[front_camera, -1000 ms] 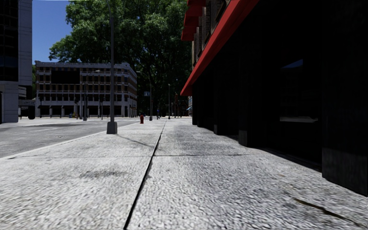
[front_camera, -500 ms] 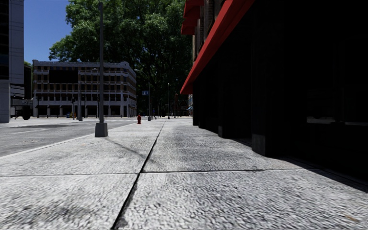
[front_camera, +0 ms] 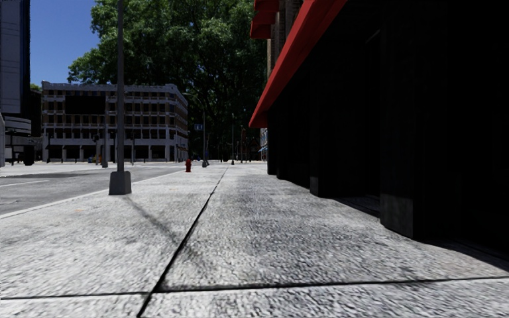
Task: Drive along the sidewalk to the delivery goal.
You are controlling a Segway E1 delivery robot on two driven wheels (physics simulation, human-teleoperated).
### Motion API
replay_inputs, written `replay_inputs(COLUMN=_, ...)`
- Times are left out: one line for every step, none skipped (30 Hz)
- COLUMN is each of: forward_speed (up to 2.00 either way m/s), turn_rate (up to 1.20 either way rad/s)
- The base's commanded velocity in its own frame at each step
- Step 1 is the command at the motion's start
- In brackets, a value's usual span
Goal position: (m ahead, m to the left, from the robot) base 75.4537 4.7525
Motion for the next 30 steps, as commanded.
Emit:
replay_inputs(forward_speed=2.00, turn_rate=0.00)
replay_inputs(forward_speed=2.00, turn_rate=0.00)
replay_inputs(forward_speed=2.00, turn_rate=0.00)
replay_inputs(forward_speed=2.00, turn_rate=0.00)
replay_inputs(forward_speed=2.00, turn_rate=0.00)
replay_inputs(forward_speed=2.00, turn_rate=0.00)
replay_inputs(forward_speed=2.00, turn_rate=0.00)
replay_inputs(forward_speed=2.00, turn_rate=0.00)
replay_inputs(forward_speed=2.00, turn_rate=0.00)
replay_inputs(forward_speed=2.00, turn_rate=0.00)
replay_inputs(forward_speed=2.00, turn_rate=0.00)
replay_inputs(forward_speed=2.00, turn_rate=0.00)
replay_inputs(forward_speed=2.00, turn_rate=0.00)
replay_inputs(forward_speed=2.00, turn_rate=0.00)
replay_inputs(forward_speed=2.00, turn_rate=0.00)
replay_inputs(forward_speed=2.00, turn_rate=0.00)
replay_inputs(forward_speed=2.00, turn_rate=0.00)
replay_inputs(forward_speed=2.00, turn_rate=0.00)
replay_inputs(forward_speed=2.00, turn_rate=0.00)
replay_inputs(forward_speed=2.00, turn_rate=0.00)
replay_inputs(forward_speed=2.00, turn_rate=0.00)
replay_inputs(forward_speed=2.00, turn_rate=0.00)
replay_inputs(forward_speed=2.00, turn_rate=0.00)
replay_inputs(forward_speed=2.00, turn_rate=0.00)
replay_inputs(forward_speed=2.00, turn_rate=0.00)
replay_inputs(forward_speed=2.00, turn_rate=0.00)
replay_inputs(forward_speed=2.00, turn_rate=0.00)
replay_inputs(forward_speed=2.00, turn_rate=0.00)
replay_inputs(forward_speed=2.00, turn_rate=0.00)
replay_inputs(forward_speed=2.00, turn_rate=0.00)
